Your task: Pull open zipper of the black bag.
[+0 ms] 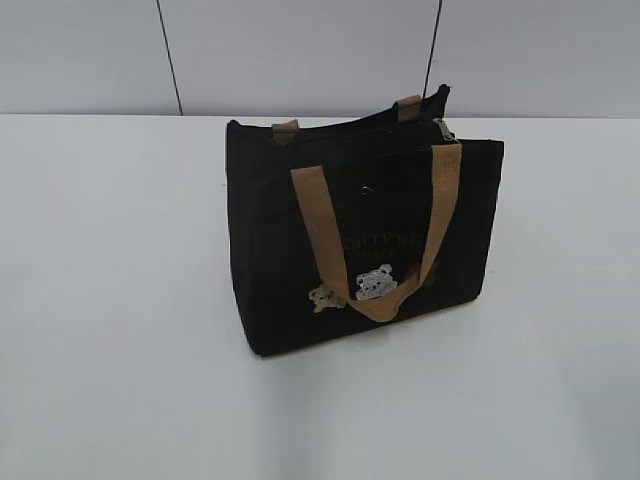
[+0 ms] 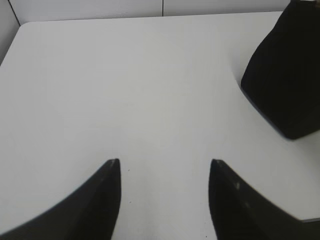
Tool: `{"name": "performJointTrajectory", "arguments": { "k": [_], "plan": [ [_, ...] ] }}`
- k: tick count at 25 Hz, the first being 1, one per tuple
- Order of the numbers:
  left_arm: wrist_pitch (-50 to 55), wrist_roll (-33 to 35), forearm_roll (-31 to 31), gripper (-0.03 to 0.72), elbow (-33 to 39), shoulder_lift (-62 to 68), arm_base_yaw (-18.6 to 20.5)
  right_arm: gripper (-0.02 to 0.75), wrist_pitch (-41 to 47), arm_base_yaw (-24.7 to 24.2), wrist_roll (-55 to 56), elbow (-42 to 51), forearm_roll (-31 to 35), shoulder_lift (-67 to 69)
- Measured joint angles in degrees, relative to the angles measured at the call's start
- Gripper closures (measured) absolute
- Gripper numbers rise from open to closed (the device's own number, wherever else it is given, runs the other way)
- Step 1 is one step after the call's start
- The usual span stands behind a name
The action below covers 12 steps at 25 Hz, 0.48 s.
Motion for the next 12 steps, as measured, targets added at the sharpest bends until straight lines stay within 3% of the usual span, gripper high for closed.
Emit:
{"name": "performJointTrajectory", "arguments": {
  "k": [12],
  "plan": [
    [-0.2, 0.0, -0.4, 0.265, 0.0, 0.0, 0.9, 0.324, -0.2, 0.0, 0.0, 0.0, 0.0, 0.0]
  ]
}}
